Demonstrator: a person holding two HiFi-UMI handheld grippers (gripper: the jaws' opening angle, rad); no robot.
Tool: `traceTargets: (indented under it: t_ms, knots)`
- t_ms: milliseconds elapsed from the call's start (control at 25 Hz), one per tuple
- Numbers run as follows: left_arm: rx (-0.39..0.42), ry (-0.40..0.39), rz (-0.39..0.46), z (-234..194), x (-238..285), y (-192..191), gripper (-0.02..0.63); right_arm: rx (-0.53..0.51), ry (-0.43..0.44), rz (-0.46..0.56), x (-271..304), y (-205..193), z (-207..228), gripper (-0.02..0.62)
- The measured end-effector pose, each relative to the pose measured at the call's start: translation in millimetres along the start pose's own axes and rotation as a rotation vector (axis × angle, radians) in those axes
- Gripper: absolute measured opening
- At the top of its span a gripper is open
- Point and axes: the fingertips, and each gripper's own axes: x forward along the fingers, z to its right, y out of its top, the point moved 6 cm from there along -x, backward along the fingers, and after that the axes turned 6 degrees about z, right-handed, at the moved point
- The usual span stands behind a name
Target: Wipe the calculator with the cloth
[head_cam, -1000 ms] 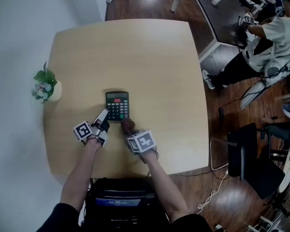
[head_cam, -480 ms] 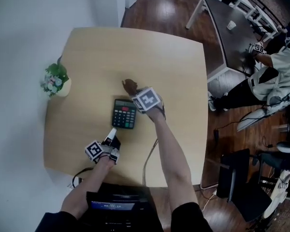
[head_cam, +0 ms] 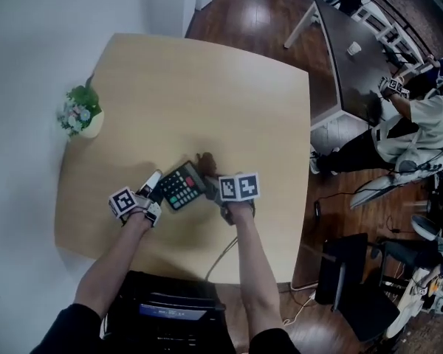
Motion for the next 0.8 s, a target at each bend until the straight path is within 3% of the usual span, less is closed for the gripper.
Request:
traceTargets:
  t_ms: [80,160,320,400,480,600,800]
  knots:
    - [-0.011,-0.044,-0.020,0.1,0.7,8.8,-0.005,0.041,0.008,0.010,-14.3,-29.1,-3.7,0.080]
    - [0.030,-0.053,-0.073,1.7,-5.9,7.1,-0.005,-0.029,-0.026,0.022,-22.8,-40.4,-5.2,0.081]
    - [0.102,-0.017,-0.165,-1.5,-23.2,-13.5,-0.003,-0.394,-0.070,0.063,-14.5,11.5,-21.3,0.083]
    - [0.082,-0.001,-0.169,-1.6,-25.1,-23.3,-0.003,-0.561,-0.047,0.002,7.8,40.1,-35.1,0.084]
    - [0.052,0.009,-0.164,-0.5,-23.1,-30.8,-0.003,-0.650,-0.032,-0.108,31.7,50.5,-41.4,0.086]
    - [0.008,0.012,-0.128,-1.6,-21.5,-34.7,-0.003,-0.657,-0.047,-0.181,35.5,42.5,-41.8,0.086]
    - [0.005,0.004,-0.111,-1.6,-22.7,-30.8,-0.003,-0.532,-0.071,-0.086,6.1,9.5,-39.9,0.087]
